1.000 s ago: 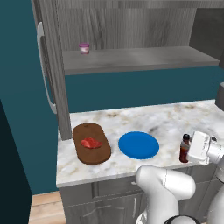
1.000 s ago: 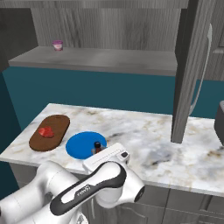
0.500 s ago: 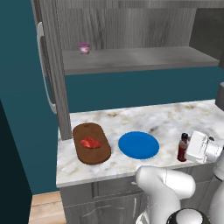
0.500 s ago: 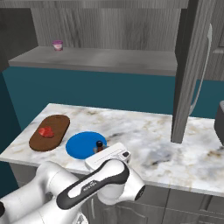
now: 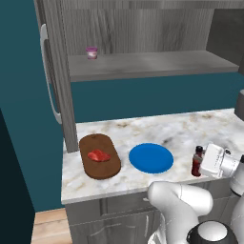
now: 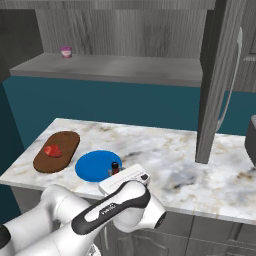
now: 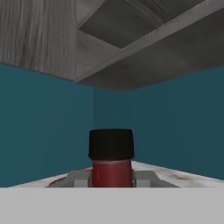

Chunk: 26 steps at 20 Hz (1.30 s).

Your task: Pick the steak from the plate and place it on the cutting board. Then pick the condiment bottle from the cabinet and place it next to the cutting board.

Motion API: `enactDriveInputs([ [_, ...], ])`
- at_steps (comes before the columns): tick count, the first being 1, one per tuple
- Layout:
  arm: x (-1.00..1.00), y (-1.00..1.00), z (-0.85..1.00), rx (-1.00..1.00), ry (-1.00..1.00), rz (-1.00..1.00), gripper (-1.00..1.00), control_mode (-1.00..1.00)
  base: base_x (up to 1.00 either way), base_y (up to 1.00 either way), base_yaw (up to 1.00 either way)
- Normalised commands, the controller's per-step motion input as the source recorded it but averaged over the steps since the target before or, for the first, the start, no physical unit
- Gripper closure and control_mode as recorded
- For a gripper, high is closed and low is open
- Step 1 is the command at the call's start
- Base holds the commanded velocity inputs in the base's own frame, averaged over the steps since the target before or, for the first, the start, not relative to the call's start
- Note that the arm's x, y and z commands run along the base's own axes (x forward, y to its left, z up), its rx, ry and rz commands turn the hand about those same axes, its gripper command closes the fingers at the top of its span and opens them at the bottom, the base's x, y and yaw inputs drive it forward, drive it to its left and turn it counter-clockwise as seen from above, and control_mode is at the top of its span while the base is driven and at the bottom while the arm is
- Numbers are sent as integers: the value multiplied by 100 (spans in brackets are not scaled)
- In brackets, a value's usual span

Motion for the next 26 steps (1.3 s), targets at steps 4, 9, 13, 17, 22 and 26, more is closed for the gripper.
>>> enactDriveInputs([
  [4, 13, -1, -18, 0, -1, 0, 100, -100, 0, 0, 0],
  [9, 14, -1, -17, 0, -1, 0, 100, -100, 0, 0, 0],
  [13, 14, -2, -16, 0, -1, 0, 100, -100, 0, 0, 0],
  [17, 14, -3, -15, 0, -1, 0, 100, -100, 0, 0, 0],
  [22, 13, -3, -14, 0, 0, 0, 100, -100, 0, 0, 0],
  [26, 13, -4, -13, 0, 0, 0, 100, -100, 0, 0, 0],
])
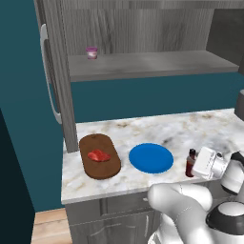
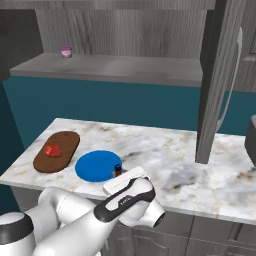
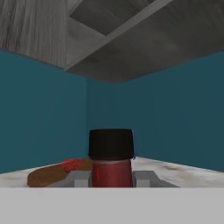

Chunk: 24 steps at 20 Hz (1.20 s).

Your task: Pick the steak from the plate and place it on the cutting board. Then pick the condiment bottle from the cabinet and place it next to the cutting board.

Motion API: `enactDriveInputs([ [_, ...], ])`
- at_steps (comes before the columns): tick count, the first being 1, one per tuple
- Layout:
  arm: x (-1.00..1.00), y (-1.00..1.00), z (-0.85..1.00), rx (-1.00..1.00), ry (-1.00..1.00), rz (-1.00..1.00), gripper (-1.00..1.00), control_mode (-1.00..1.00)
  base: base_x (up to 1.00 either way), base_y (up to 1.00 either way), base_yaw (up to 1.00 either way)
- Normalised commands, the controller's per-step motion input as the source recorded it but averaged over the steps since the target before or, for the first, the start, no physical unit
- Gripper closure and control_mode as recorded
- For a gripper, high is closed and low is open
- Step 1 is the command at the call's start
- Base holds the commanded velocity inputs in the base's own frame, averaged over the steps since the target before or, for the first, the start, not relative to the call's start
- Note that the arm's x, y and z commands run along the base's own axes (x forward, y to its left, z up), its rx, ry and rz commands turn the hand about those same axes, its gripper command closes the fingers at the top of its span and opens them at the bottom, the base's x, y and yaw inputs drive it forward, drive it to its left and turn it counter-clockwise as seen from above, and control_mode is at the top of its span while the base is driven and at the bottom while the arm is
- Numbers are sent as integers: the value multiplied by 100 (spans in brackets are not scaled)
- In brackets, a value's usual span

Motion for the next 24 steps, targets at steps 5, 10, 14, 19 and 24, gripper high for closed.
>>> enactDriveInputs([
  [5, 13, -6, -12, 0, 0, 0, 100, -100, 0, 0, 0],
  [10, 15, -6, -13, 0, -1, 0, 100, -100, 0, 0, 0],
  [14, 16, -6, -15, 0, -2, 0, 100, -100, 0, 0, 0],
  [19, 15, -5, -16, 0, -2, 0, 100, -100, 0, 0, 0],
  [24, 10, -2, -17, 0, 0, 0, 100, -100, 0, 0, 0],
])
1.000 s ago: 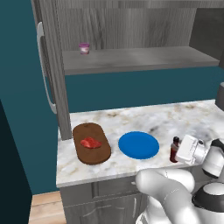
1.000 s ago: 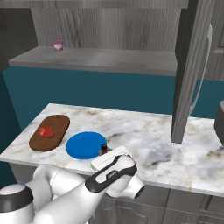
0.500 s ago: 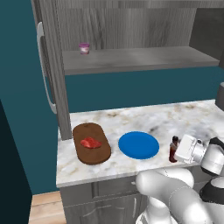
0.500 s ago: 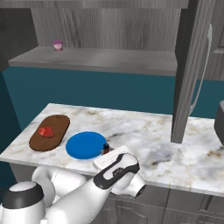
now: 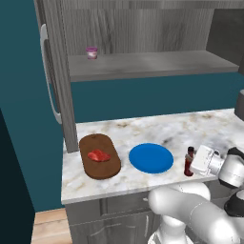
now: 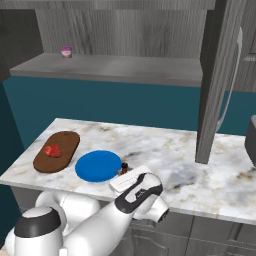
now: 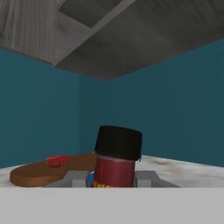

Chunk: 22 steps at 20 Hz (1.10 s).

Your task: Pick the steak from the plate and place it on the cutting board. Then pick the condiment bottle from the cabinet and place it next to the cutting board.

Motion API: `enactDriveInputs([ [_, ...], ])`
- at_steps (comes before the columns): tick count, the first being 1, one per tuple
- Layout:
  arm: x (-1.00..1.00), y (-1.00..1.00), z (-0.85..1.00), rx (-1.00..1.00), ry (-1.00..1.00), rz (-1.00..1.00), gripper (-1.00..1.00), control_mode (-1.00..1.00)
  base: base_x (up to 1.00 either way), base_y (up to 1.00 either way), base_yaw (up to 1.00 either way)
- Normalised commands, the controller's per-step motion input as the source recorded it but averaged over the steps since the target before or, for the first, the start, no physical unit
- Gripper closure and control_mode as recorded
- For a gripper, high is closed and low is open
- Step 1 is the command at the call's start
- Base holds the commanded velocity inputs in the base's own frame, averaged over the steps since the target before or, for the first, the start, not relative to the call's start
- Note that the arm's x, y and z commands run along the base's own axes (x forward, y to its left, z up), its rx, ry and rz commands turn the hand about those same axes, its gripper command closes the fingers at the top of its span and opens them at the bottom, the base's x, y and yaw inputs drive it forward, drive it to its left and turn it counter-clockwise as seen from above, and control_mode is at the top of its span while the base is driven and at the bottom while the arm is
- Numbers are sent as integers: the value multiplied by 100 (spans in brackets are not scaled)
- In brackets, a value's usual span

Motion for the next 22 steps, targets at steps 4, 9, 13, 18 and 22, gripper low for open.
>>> enactDriveInputs([
  [4, 0, 0, -18, 0, 0, 0, 100, -100, 0, 0, 0],
  [9, 0, 0, -12, 0, 0, 0, 100, -100, 0, 0, 0],
  [13, 0, 0, -12, 0, 0, 0, 100, -100, 0, 0, 0],
  [18, 0, 2, -12, 0, -2, 0, 100, -100, 0, 0, 0],
  [22, 0, 5, -12, 0, -8, 0, 100, -100, 0, 0, 0],
])
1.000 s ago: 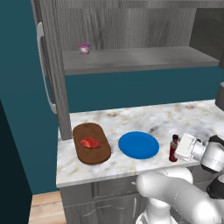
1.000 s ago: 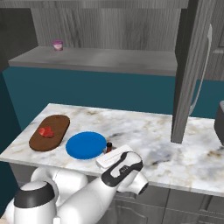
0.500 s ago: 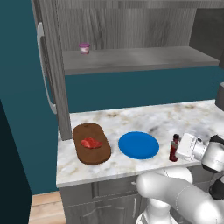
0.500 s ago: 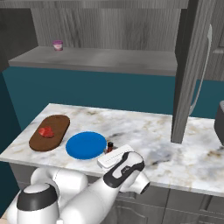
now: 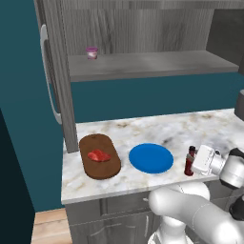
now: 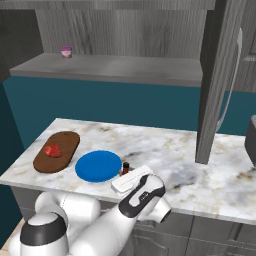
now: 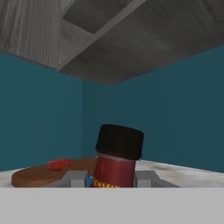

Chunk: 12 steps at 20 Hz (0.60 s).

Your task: Pick the steak from the plate and place it on the cutting board. Then pick the condiment bottle from the cabinet and place it next to the cutting board.

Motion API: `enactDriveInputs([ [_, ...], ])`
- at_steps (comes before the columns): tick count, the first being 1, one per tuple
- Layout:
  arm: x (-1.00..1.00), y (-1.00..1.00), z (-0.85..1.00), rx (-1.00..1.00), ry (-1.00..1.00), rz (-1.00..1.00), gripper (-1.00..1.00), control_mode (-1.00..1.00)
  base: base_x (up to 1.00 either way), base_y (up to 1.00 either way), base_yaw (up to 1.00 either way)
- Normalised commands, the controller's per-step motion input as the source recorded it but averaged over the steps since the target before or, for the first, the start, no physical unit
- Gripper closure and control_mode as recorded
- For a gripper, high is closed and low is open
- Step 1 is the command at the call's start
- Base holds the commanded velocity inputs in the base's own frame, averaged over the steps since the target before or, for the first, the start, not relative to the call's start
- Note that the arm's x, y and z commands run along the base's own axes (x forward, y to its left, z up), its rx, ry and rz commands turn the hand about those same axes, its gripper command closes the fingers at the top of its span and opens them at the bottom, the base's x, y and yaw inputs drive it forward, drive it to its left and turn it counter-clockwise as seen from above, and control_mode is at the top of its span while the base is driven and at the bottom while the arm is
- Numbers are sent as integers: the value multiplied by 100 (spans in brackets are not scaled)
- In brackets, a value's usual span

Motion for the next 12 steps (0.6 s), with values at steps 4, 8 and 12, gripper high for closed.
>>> enactDriveInputs([
  [4, -1, 7, -12, 0, -9, 0, 100, -100, 0, 0, 0],
  [8, -2, 8, -13, 0, -9, 0, 100, -100, 0, 0, 0],
  [12, 0, 6, -15, 0, -6, 0, 100, -100, 0, 0, 0],
])
